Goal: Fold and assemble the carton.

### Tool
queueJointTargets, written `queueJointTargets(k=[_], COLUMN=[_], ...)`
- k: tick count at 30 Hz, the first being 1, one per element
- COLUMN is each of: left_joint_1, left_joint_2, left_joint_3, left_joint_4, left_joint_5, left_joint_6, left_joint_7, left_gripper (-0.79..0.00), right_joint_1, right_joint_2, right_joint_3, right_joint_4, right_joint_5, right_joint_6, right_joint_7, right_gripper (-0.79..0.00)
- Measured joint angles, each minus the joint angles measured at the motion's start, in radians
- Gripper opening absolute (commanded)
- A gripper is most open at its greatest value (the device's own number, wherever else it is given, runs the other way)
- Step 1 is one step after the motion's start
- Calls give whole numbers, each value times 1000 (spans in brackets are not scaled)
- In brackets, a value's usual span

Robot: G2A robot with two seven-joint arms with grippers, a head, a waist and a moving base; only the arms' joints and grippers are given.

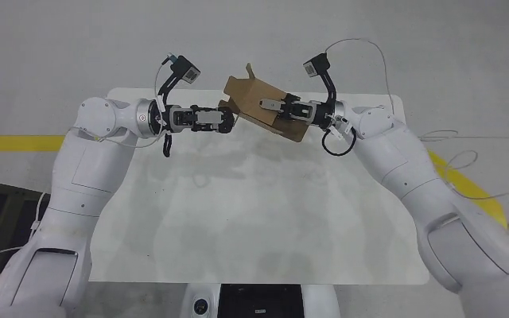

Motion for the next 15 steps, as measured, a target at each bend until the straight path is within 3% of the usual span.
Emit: queueJointTargets(k=[6,15], left_joint_1=[-28,-56], left_joint_2=[7,21], left_joint_3=[-27,-34], left_joint_4=[66,180], left_joint_5=[52,270], left_joint_6=[-39,-125], left_joint_7=[17,79], left_gripper=[0,0], right_joint_1=[-21,-66], right_joint_2=[23,76], right_joint_3=[34,87], right_joint_4=[-39,-193], right_joint_5=[-1,4], right_joint_6=[42,106], right_joint_7=[43,106], right_gripper=[-785,-785])
